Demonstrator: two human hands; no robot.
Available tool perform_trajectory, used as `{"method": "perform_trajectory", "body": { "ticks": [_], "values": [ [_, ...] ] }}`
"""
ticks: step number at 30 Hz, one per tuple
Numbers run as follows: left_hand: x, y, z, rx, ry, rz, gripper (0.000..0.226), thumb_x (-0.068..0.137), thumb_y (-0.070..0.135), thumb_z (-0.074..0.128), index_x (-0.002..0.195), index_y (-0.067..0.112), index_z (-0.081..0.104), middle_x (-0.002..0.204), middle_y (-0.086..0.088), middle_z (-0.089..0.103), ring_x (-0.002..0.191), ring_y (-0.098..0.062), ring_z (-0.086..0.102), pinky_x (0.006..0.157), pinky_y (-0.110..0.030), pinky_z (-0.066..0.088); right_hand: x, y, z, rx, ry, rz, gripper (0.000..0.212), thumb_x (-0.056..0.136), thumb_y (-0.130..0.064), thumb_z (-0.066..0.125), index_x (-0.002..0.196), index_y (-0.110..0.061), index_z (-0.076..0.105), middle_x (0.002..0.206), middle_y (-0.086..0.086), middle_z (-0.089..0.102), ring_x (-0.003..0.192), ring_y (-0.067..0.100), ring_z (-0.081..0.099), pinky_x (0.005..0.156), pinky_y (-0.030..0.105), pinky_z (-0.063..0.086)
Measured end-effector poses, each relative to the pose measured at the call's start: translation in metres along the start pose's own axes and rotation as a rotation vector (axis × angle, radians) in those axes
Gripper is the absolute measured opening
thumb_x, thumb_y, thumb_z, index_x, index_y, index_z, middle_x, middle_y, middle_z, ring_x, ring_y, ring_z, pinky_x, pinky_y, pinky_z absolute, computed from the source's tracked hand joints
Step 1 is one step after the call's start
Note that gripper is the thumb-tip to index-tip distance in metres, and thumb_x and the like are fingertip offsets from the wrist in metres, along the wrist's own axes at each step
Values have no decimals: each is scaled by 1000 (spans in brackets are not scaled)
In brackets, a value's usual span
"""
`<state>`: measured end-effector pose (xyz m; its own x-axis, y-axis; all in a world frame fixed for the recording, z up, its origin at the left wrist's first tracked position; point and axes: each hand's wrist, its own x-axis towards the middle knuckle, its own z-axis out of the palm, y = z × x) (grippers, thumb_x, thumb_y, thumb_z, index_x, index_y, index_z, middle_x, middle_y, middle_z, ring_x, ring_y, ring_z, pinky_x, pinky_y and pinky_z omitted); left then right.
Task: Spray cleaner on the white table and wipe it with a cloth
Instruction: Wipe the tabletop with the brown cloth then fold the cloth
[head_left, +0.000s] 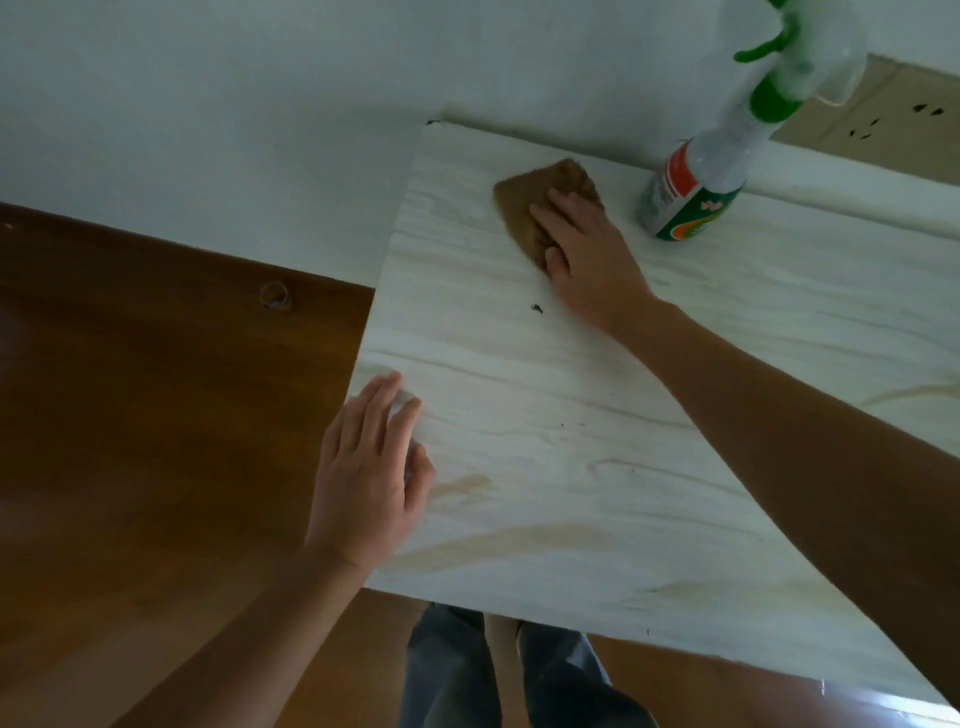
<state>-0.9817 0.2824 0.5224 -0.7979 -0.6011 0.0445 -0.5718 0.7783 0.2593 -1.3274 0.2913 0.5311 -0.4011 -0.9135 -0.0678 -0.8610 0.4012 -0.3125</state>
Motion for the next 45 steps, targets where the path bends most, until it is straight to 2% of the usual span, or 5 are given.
{"method": "perform_trajectory", "body": {
  "ticks": [9, 18, 28, 41, 45],
  "values": [
    [0, -1, 0, 1, -31, -13, 43, 101, 28, 50, 139, 8, 56, 160, -15, 41, 154, -27, 31, 125, -45, 29, 84, -71, 13, 22, 67, 115, 51, 99, -22, 41, 150, -21, 38, 163, 7, 25, 150, 28, 19, 120, 41, 16],
    [0, 0, -1, 15, -20, -6, 45, 101, 31, 47, 140, 11, 54, 159, -12, 41, 154, -26, 31, 124, -45, 32, 31, -102, 38, 31, -19, -435, 50, 93, -20, 45, 143, -17, 51, 154, 8, 41, 142, 32, 35, 119, 49, 24],
    [-5, 19, -13, 150, -49, -47, 45, 104, 30, 40, 141, 8, 55, 154, -17, 47, 146, -33, 42, 119, -47, 38, -26, -52, 20, -50, -169, -672, 49, 102, -22, 43, 151, -21, 39, 161, 4, 30, 150, 25, 24, 123, 42, 21],
    [-64, 19, 5, 52, 28, -170, 60, 96, 40, 41, 145, 7, 53, 159, -17, 42, 149, -31, 37, 121, -47, 30, 109, -75, 18, -43, -27, -221, 53, 101, -28, 36, 153, -16, 33, 163, 10, 21, 150, 31, 17, 122, 46, 16],
    [-64, 18, 7, 42, 67, -156, 61, 95, 41, 41, 143, 6, 55, 157, -18, 44, 148, -33, 39, 120, -47, 31, 94, -91, 19, -44, -73, -378, 55, 93, -26, 37, 145, -9, 44, 156, 17, 35, 145, 37, 28, 119, 48, 22]
  ]
}}
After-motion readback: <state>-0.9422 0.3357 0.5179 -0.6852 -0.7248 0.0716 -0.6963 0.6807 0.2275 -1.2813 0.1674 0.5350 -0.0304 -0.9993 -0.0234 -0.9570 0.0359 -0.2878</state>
